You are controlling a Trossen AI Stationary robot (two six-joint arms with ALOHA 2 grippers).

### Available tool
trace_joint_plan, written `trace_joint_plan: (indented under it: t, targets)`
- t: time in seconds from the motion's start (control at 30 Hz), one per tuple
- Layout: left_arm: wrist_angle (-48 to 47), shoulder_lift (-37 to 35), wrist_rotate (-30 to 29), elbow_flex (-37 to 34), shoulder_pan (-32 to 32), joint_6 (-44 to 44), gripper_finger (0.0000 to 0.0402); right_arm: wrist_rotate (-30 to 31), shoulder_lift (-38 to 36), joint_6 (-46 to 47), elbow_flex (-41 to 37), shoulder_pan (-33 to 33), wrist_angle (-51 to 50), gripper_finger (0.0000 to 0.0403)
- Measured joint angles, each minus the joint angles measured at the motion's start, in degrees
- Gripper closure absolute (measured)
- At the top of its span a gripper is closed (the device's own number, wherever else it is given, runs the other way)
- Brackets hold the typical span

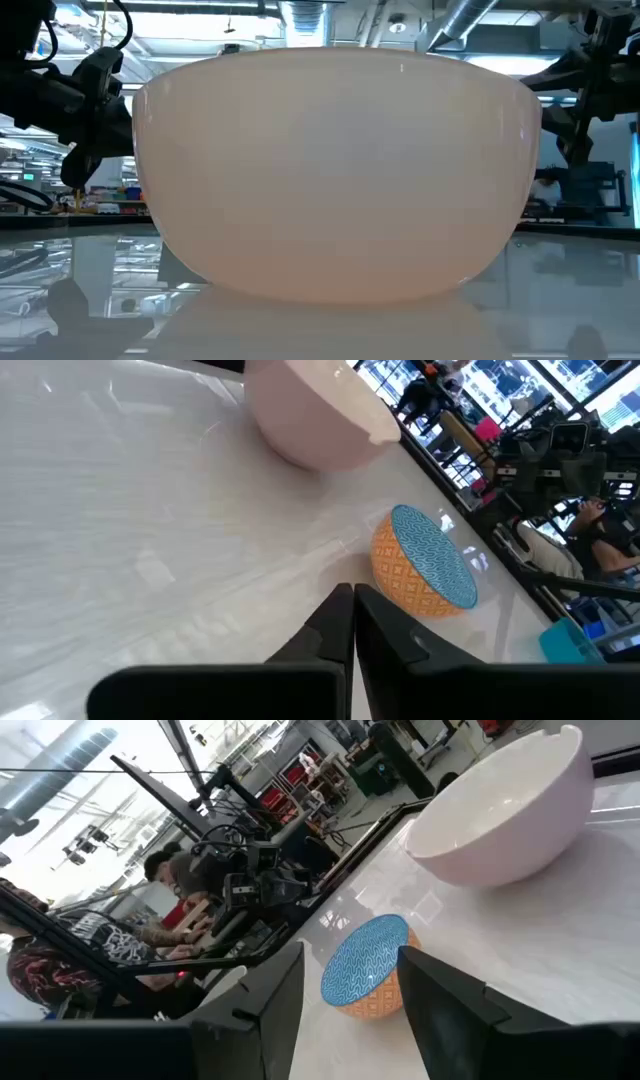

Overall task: Nest bowls inside each other
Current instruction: Stack the orange bowl on top of the white bowl

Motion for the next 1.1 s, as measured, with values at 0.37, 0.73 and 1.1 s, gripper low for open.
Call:
trace_joint_plan:
  t: [0.37, 0.73, 1.1]
  targets:
    - [0.29, 0.01, -0.18, -0.01, 0.00, -10.92, 0.0401, 0.08, 0.00, 0.84, -0.04, 0.00, 0.60, 0.0205]
    - [42.80, 0.00, 6.99, -0.07, -0.02, 14.05, 0.0401, -3.52, 0.02, -6.60, -0.09, 0.01, 28.78, 0.0205]
    - [37.47, 3.96, 20.51, 14.09, -0.05, 22.93, 0.0401, -11.13, 14.62, -13.22, 15.02, 2.36, 29.69, 0.0205]
